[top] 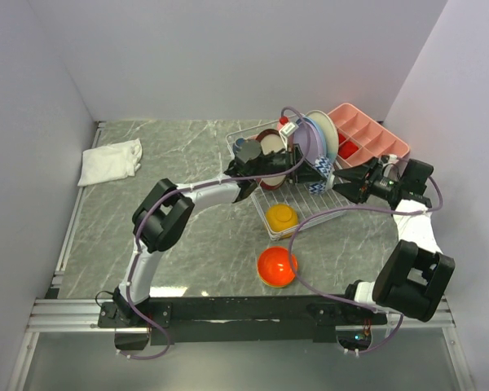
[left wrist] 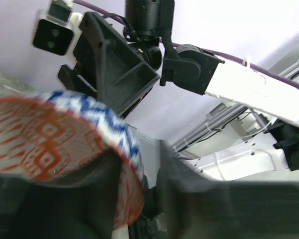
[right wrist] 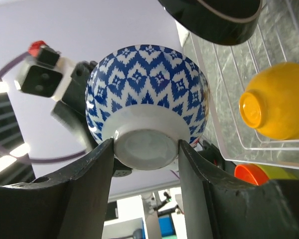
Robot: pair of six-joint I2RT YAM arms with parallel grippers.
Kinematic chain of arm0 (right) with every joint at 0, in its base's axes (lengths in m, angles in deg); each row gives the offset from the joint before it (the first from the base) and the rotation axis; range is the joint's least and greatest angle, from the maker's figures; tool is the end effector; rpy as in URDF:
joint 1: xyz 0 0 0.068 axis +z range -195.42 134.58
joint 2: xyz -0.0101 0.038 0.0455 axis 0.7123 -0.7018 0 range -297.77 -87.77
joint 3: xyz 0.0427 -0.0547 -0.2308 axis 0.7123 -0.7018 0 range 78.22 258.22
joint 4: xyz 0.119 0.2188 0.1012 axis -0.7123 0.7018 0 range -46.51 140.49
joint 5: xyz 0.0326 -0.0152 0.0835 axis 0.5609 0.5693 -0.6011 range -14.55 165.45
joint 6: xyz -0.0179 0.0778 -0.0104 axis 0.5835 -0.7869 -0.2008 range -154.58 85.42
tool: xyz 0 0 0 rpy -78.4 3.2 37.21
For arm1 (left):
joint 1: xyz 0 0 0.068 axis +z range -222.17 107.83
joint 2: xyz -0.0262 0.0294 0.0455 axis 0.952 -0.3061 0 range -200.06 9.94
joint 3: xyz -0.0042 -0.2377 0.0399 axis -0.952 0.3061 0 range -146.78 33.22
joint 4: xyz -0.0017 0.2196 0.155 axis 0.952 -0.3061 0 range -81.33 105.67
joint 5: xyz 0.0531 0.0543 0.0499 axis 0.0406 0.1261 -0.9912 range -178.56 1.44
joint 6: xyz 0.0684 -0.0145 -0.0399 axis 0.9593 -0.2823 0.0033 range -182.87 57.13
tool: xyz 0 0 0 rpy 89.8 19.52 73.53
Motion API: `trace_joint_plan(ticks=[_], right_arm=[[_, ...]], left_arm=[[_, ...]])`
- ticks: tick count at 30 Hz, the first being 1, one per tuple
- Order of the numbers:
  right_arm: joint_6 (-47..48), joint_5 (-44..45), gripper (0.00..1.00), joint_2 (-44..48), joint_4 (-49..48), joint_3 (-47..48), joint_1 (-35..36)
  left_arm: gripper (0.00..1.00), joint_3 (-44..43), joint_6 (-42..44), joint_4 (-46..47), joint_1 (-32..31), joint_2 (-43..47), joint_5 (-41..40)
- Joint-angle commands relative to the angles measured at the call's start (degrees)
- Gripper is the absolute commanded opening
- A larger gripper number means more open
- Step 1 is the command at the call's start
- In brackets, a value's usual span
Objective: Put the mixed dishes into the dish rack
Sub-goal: Turn the bowl upside down on the dish rack.
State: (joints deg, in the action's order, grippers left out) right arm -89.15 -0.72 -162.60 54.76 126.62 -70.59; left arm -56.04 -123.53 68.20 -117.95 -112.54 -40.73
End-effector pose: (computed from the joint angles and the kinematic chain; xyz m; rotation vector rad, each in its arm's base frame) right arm 0.2861 -0.0598 0.2224 0.6843 2.0083 1.7478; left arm 0.3135 -0.3959 0.2599 0.7030 1.5374 -1.9994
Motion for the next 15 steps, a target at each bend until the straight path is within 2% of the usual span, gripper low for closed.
trace_joint_plan(ticks=[1,3,5,9,10,15], right_arm=[[1.30,-2.77,0.19,1.88,1.21,1.34,1.26],[2.97,-2.24,0.18,1.18,3.13,2.91,1.00],[4.11,-1.71,0.18,0.65,4.02,4.50,0.65],[7.80,1.53,0.16,-1.45,7.27,7.58,-0.14],[9.20,1.80,0.16,-1.81,7.80,8.19,-0.14],[13.07,4.44,0.17,-4.18,11.75,11.27,-0.41]], left_arm=[[0.55,-3.56,3.26,-3.81,-2.21,1.36,-2.12],[0.65,-3.74,5.99,-6.64,-2.03,1.71,-1.43],[0.70,-3.04,7.74,-7.53,-1.95,2.50,-1.34],[0.81,-2.51,12.84,-16.90,-1.24,4.35,-3.97],[0.96,-2.51,14.16,-19.37,-1.16,4.96,-5.54],[0.96,0.04,18.47,-26.16,1.21,7.16,-8.02]])
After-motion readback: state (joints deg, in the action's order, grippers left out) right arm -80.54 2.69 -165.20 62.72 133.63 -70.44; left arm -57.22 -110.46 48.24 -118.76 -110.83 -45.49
